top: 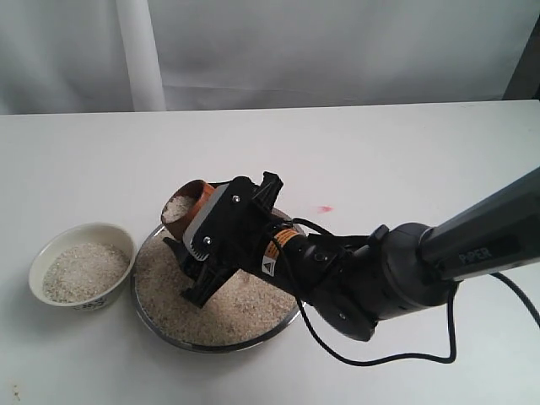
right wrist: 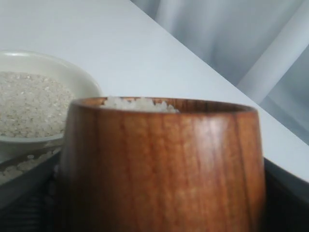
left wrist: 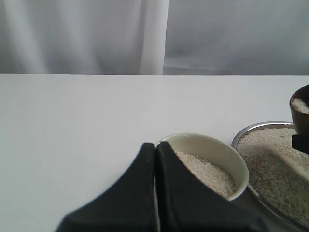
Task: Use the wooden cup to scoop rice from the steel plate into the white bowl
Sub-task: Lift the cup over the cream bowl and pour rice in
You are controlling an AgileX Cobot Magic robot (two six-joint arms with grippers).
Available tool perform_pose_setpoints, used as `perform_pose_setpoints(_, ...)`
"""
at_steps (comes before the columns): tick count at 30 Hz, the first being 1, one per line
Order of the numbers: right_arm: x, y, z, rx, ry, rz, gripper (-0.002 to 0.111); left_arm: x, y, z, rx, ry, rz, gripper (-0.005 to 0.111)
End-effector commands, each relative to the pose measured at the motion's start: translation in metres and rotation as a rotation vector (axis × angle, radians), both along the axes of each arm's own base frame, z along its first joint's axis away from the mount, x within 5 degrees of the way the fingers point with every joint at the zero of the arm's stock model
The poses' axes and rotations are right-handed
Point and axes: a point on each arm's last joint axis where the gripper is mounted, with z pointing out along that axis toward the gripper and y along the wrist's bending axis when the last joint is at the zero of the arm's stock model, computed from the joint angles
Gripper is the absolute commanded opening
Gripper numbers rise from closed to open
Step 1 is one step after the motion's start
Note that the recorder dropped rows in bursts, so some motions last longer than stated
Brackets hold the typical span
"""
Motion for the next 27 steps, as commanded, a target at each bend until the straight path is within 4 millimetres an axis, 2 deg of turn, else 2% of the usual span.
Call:
perform_pose_setpoints(1, 0.003, -0.003, 0.007, 0.041, -0.022, -0.015, 0.0, 0.0, 0.0, 0.002, -0.012, -0.01, -0.004, 0.0)
perform_pose_setpoints(8, 0.004, -0.001, 0.01, 0.042, -0.033, -0.004, 0.0, 0.0, 0.0, 0.002, -0.012, -0.01, -0.004, 0.0)
perform_pose_setpoints(13, 0.015, 0.015, 0.025, -0.015, -0.024, 0.007, 0.0, 0.0, 0.0, 0.002, -0.012, -0.01, -0.004, 0.0)
perform_pose_setpoints(15, 0.019, 0.027, 0.034, -0.073, -0.035, 0.036, 0.0, 0.0, 0.0, 0.002, -0.012, -0.01, -0.004, 0.0)
perform_pose_setpoints(17, 0.023, 0.054, 0.055, -0.205, -0.054, 0.096, 0.0, 0.0, 0.0, 0.002, -0.012, -0.01, -0.004, 0.0)
perform_pose_setpoints(21, 0.031, 0.082, 0.084, -0.372, -0.08, 0.139, 0.0, 0.0, 0.0, 0.002, -0.012, -0.01, -0.004, 0.0)
perform_pose_setpoints(24, 0.032, 0.101, 0.089, -0.498, -0.116, 0.173, 0.0, 0.0, 0.0, 0.002, -0.012, -0.01, -0.004, 0.0)
perform_pose_setpoints(27, 0.024, 0.123, 0.088, -0.594, -0.239, 0.257, 0.0, 0.0, 0.0, 0.002, -0.012, -0.01, -0.004, 0.0)
